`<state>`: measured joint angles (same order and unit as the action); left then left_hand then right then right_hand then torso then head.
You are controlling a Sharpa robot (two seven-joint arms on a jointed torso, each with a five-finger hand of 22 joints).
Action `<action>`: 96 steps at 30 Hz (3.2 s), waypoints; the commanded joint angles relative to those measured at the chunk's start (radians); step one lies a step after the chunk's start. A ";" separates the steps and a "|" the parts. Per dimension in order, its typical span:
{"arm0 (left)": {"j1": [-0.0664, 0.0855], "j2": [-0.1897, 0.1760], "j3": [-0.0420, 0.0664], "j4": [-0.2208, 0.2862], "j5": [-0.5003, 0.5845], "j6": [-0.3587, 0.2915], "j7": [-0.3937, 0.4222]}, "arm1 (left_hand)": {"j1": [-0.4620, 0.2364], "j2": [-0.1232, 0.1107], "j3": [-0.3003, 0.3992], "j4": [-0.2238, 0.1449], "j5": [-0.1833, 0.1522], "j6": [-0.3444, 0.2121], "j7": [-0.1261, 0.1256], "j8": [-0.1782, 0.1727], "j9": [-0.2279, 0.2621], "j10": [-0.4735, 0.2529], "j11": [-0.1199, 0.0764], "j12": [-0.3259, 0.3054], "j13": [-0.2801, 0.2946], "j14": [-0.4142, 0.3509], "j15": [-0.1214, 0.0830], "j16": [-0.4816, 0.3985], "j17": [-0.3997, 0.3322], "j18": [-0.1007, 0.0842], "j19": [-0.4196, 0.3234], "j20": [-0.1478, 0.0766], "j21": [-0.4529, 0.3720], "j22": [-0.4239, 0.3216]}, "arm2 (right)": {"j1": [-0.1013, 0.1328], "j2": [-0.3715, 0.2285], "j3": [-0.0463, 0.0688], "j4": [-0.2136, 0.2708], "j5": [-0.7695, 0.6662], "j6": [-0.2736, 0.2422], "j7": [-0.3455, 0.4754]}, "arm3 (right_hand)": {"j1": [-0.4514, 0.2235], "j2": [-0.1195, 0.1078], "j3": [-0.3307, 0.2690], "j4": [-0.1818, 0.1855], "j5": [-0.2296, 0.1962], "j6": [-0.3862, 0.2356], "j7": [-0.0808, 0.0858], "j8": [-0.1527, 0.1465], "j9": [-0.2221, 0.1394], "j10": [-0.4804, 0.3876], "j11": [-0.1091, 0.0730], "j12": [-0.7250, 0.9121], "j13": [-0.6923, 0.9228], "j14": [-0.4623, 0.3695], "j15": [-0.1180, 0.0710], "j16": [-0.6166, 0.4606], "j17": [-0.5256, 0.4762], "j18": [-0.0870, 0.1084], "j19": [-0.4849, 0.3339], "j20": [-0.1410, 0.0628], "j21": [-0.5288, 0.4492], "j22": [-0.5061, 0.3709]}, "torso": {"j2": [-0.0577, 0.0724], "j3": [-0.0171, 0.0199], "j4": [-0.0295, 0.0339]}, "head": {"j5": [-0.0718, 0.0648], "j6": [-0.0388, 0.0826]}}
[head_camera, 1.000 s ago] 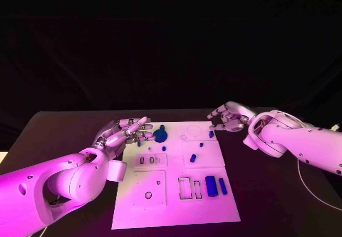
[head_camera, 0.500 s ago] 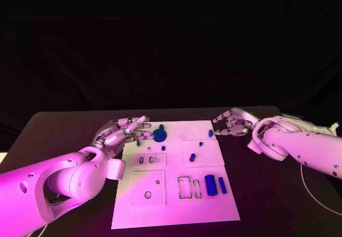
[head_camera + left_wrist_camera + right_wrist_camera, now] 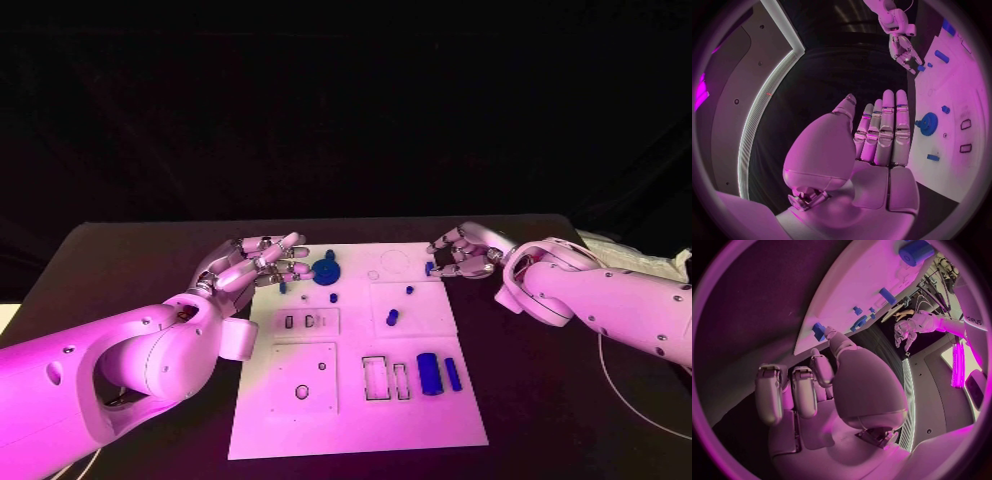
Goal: Assemble the parts on the task board
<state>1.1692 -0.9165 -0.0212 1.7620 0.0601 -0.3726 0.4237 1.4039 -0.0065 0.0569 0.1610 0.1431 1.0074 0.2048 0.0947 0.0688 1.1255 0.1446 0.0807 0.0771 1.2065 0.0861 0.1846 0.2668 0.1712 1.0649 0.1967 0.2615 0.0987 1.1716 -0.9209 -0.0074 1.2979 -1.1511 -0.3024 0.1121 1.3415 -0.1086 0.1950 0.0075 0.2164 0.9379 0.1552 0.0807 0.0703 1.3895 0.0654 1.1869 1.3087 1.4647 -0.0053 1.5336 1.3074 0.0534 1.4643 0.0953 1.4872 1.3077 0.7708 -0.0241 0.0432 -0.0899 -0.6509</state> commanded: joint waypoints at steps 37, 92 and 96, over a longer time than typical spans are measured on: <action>0.001 0.003 0.001 -0.004 0.002 0.021 0.008 | 0.015 0.010 0.002 -0.010 -0.004 0.005 0.001 -0.005 0.001 0.010 -0.001 -0.007 0.001 -0.002 0.001 -0.006 0.005 0.012 0.007 -0.001 -0.007 -0.002 | -0.017 0.030 0.001 -0.036 -0.057 0.021 -0.005 | 0.007 0.069 0.060 -0.034 -0.041 0.117 -0.024 0.021 0.002 0.022 -0.023 0.032 0.029 0.096 -0.024 0.011 0.220 -0.015 0.023 -0.018 0.007 0.084 | -0.001 0.0019 -0.0013 | 0.000 -0.013; 0.001 -0.009 0.001 -0.061 0.016 0.009 0.015 | 0.045 0.023 0.023 -0.032 -0.005 0.010 -0.002 -0.008 0.001 0.014 -0.004 -0.014 -0.001 0.000 -0.002 -0.016 0.019 0.012 0.012 -0.005 -0.010 -0.003 | -0.050 0.237 -0.019 0.330 -0.334 -0.056 -0.449 | -0.054 0.133 0.155 -0.048 -0.024 0.177 -0.053 0.044 0.014 0.027 -0.048 0.014 0.029 0.092 -0.048 -0.002 0.201 -0.008 0.010 -0.044 -0.011 0.050 | -0.008 -0.0096 0.0072 | 0.058 -0.050; 0.001 -0.010 0.001 -0.058 0.018 0.010 0.014 | 0.045 0.023 0.023 -0.032 -0.005 0.010 -0.002 -0.008 0.001 0.014 -0.004 -0.014 -0.001 0.000 -0.002 -0.016 0.019 0.012 0.012 -0.005 -0.010 -0.003 | -0.056 0.261 -0.022 0.311 -0.344 -0.060 -0.460 | -0.054 0.133 0.155 -0.048 -0.024 0.177 -0.053 0.044 0.014 0.028 -0.048 0.016 0.030 0.092 -0.048 -0.002 0.201 -0.008 0.011 -0.043 -0.011 0.050 | -0.008 -0.0100 0.0058 | 0.061 -0.051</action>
<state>1.1696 -0.9268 -0.0209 1.7005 0.0688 -0.3725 0.4260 1.4394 0.0182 0.0791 0.1333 0.1431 1.0110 0.2012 0.0907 0.0688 1.1328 0.1374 0.0720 0.0770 1.2065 0.0861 0.1735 0.2852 0.1711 1.0685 0.1931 0.2582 0.0963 1.1169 -0.6656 -0.0290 1.6140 -1.4401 -0.3693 -0.3134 1.3063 0.0036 0.3305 -0.0551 0.1915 1.1089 0.1120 0.1198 0.0752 1.4177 0.0189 1.2035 1.3111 1.4667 -0.0537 1.5357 1.3073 0.0533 1.4677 0.0522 1.4830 1.3075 0.7627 -0.0336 0.0496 -0.0310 -0.7016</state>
